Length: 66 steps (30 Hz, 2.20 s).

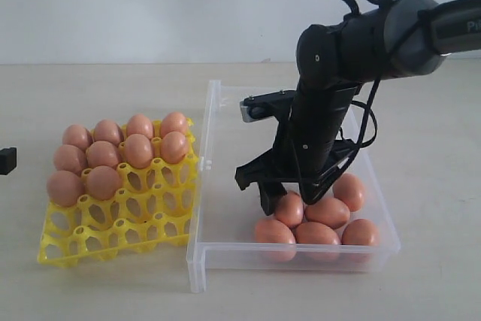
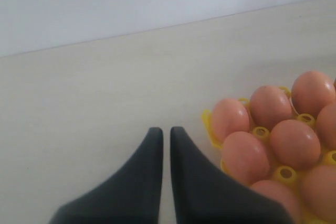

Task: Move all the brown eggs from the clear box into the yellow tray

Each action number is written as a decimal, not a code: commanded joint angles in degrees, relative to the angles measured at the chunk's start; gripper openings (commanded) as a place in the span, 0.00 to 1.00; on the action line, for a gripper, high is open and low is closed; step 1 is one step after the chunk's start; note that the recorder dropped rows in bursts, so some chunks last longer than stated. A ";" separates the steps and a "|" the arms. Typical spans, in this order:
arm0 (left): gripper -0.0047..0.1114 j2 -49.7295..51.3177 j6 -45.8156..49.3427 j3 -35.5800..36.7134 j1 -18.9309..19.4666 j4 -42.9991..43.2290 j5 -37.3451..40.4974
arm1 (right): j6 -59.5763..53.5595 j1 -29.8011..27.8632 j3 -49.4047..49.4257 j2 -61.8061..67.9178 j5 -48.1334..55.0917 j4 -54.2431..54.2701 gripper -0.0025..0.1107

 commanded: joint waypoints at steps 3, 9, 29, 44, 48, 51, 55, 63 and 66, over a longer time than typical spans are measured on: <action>0.07 -0.45 -0.55 0.25 0.11 0.21 0.11 | 0.74 0.06 -0.15 2.08 -1.45 -0.39 0.54; 0.07 -0.45 -0.55 0.25 0.11 0.21 0.11 | 0.35 0.06 -0.15 2.98 -1.33 -0.64 0.43; 0.07 -0.45 -0.55 0.25 0.11 0.37 0.12 | -4.06 0.16 2.20 -10.02 -28.19 -2.25 0.02; 0.07 -0.45 -0.55 0.25 0.11 -0.07 0.01 | 1.44 10.93 18.58 -8.39 -77.95 -15.32 0.02; 0.07 -0.45 -0.55 0.25 0.11 -0.41 0.01 | 12.25 10.64 18.48 -4.84 -85.83 -33.35 0.02; 0.07 -0.45 -0.55 0.25 0.11 -0.65 0.01 | 17.09 10.14 16.89 -1.92 -90.65 -42.73 0.02; 0.07 -0.45 -0.55 0.25 0.11 -0.92 0.01 | 28.22 10.14 11.08 2.04 -90.65 -58.63 0.02; 0.07 -0.45 -0.55 0.25 0.11 -0.92 0.01 | 38.09 10.14 3.76 8.18 -90.65 -67.84 0.02; 0.07 -0.45 -0.55 0.25 0.11 -0.92 0.01 | 38.18 9.53 3.13 9.63 -90.50 -67.84 0.02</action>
